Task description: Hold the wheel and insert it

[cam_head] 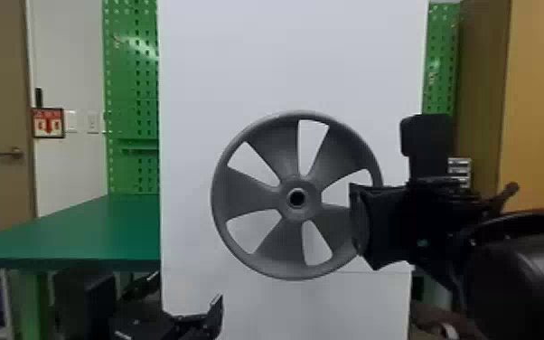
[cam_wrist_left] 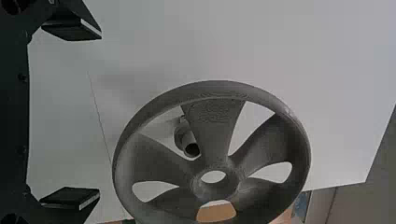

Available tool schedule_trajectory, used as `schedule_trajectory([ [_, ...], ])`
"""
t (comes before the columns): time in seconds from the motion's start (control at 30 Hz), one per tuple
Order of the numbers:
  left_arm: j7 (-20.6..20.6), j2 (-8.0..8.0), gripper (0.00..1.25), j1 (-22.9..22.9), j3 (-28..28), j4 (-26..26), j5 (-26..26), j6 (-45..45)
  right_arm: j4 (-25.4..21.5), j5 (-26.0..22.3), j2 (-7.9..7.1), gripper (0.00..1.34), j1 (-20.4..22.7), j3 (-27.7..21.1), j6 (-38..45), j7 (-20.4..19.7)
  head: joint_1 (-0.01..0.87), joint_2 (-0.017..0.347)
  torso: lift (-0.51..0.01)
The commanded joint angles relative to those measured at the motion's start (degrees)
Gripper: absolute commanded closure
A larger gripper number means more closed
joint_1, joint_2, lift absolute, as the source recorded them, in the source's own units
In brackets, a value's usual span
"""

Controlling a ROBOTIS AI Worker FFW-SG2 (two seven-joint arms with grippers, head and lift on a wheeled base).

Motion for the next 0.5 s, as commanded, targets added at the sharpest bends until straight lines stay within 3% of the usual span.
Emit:
schedule_trajectory([
  [0.0,0.0,0.0,0.1,0.07,0.0,-0.07,0.0,0.0,1.08,-0.01,0.05,1.18,-0.24,-0.48,-0.98,0.0,0.097,0.015,-0.442],
  [0.47,0.0,0.0,0.1,0.07,0.0,0.02,0.09,0.0,4.51,-0.54,0.05,1.18,-1.21,-1.01,-3.88,0.0,0.097,0.015,-0.442],
])
